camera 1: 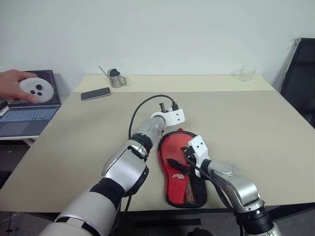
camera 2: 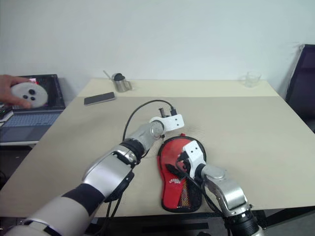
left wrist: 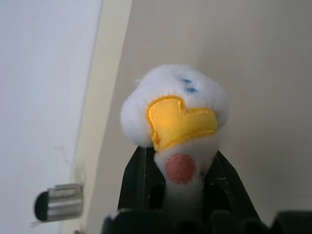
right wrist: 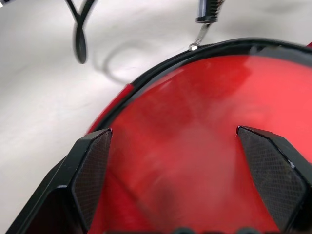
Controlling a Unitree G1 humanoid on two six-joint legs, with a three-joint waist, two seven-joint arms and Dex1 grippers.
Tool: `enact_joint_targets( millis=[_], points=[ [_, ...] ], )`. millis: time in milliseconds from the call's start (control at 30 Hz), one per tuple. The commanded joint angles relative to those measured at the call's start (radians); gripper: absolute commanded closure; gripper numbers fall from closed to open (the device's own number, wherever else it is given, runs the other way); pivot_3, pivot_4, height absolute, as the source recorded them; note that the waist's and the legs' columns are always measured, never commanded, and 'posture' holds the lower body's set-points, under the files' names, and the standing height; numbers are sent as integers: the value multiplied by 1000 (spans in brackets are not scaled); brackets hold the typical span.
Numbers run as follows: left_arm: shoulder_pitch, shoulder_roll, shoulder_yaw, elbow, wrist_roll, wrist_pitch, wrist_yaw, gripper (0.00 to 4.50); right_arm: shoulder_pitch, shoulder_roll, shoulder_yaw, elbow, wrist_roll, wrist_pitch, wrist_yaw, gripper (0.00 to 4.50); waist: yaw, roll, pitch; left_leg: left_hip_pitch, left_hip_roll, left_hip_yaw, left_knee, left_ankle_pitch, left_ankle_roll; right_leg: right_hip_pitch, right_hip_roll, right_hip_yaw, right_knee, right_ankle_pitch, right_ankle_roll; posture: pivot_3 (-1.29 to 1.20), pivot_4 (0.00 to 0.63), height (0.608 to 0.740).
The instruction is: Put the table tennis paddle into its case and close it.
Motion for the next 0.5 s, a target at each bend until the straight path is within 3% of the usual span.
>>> enact_joint_targets(
  millis=[33,500],
  points=[
    [-62,-26,-22,-18,42,-31,60,4228,39,-1,14,-61,25,54,-9,0,2,0,0,0,0,0,0,0,0,0,0,0,0,0,0,0,150,740],
    [-59,-143,-95,-13,141,-122,128,4228,102,18,26,-163,53,134,-67,0,5,0,0,0,0,0,0,0,0,0,0,-1,0,0,0,0,150,740]
  ],
)
